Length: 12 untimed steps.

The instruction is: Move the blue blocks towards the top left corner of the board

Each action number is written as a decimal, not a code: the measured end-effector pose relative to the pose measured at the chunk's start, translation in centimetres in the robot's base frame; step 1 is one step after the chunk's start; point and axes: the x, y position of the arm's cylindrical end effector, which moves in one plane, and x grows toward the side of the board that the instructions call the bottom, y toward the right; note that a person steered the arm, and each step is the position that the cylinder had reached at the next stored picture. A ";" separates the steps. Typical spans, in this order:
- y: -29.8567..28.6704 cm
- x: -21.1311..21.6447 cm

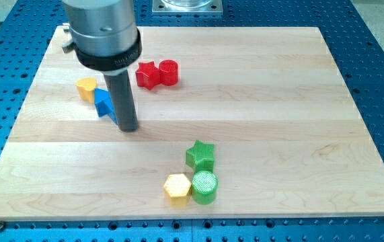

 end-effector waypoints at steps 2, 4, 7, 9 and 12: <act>-4.6 -5.4; -10.2 -7.4; -11.1 -8.7; -8.3 -7.7; -7.5 -8.9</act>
